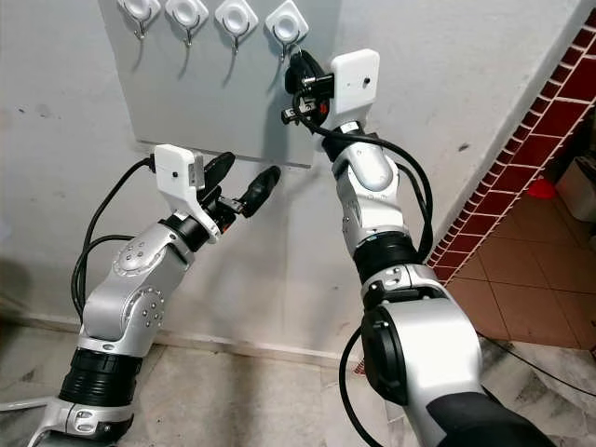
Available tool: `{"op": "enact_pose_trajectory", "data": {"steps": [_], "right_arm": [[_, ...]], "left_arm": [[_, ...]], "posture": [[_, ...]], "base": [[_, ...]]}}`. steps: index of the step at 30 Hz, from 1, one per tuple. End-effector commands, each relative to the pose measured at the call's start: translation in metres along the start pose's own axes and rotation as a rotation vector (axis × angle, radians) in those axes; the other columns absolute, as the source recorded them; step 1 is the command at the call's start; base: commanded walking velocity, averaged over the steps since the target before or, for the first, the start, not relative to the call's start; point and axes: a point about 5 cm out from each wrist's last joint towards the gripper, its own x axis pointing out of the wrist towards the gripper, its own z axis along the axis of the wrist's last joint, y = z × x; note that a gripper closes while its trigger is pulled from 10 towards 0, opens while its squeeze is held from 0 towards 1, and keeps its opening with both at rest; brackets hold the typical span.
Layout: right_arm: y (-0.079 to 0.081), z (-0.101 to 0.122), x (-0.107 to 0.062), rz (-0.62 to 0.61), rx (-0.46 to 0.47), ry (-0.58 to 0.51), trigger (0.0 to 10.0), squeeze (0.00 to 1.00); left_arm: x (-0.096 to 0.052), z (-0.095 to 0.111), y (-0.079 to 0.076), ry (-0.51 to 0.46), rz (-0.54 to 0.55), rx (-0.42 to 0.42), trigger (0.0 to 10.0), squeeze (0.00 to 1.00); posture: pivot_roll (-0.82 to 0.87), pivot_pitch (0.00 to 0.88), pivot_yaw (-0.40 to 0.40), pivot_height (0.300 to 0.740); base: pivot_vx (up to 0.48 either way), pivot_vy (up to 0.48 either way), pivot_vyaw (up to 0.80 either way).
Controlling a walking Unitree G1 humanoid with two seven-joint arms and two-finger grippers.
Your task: Hang keys on a hook
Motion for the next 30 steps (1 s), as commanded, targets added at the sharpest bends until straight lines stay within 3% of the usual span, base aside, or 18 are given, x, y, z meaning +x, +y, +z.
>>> {"op": "enact_pose_trajectory", "data": {"steps": [1, 15, 30], "right_arm": [[-0.0001, 0.0112, 0.0071, 0.024, -0.064, -0.03, 10.0, 0.0], [0.0045, 0.0129, 0.0096, 0.1, -0.221, -0.008, 10.0, 0.0], [0.0088, 0.0046, 0.0063, 0.171, -0.489, 0.057, 10.0, 0.0]], "left_arm": [[0.0007, 0.0046, -0.0027, -0.011, -0.004, -0.001, 10.0, 0.0], [-0.0004, 0.0047, -0.0033, -0.01, 0.004, -0.013, 10.0, 0.0], [-0.0009, 0.0051, -0.0033, -0.012, 0.009, -0.035, 10.0, 0.0]], "posture": [[0.01, 0.094, -0.092, 0.714], [0.01, 0.101, -0.097, 0.714], [0.01, 0.105, -0.098, 0.714]], "base": [[0.0, 0.0, 0.0], [0.0, 0.0, 0.0], [0.0, 0.0, 0.0]]}}
